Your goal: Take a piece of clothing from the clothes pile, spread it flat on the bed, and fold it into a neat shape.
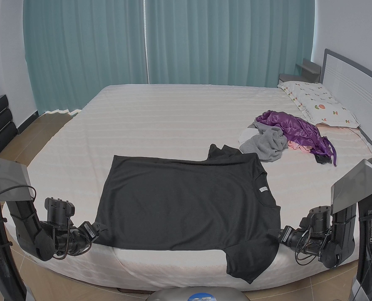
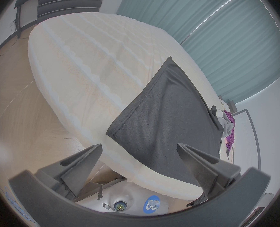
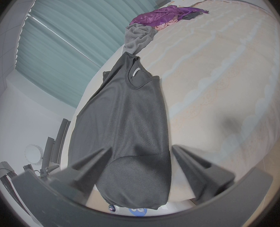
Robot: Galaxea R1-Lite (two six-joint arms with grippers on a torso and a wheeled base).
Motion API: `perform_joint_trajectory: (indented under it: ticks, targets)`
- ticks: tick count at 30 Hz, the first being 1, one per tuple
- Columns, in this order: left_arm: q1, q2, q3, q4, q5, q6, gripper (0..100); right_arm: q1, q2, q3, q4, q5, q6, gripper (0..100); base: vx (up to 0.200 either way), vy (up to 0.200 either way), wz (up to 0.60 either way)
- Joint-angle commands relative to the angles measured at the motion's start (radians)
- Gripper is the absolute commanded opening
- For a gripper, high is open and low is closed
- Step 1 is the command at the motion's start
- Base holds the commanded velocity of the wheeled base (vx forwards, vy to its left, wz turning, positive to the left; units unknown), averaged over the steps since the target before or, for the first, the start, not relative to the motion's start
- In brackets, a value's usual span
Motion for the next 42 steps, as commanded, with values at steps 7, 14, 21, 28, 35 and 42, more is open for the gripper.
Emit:
perform_joint_trajectory:
  ticks: [7,14,21,28,35,42]
  targets:
    - [0.002,0.008,-0.001,0.0,0.0,-0.001,100,-0.013,0.006,0.032,-0.015,-0.007,-0.005,0,0.0,0.0,0.0]
    - [0.004,0.008,0.001,0.001,0.0,-0.001,100,-0.031,0.001,0.05,-0.015,-0.009,-0.019,0,0.0,0.0,0.0]
    - [0.004,0.008,0.001,0.001,0.0,0.001,100,-0.048,0.001,0.085,-0.016,-0.005,-0.034,0,0.0,0.0,0.0]
    - [0.004,0.008,0.001,0.004,0.0,0.001,100,-0.053,-0.001,0.105,-0.016,-0.005,-0.038,0,0.0,0.0,0.0]
    - [0.025,0.007,-0.008,0.006,0.0,0.003,100,-0.074,-0.001,0.088,-0.016,-0.005,-0.048,0,0.0,0.0,0.0]
    - [0.071,0.033,-0.021,0.004,-0.005,0.044,100,-0.094,0.009,0.061,-0.015,0.001,-0.048,0,0.0,0.0,0.0]
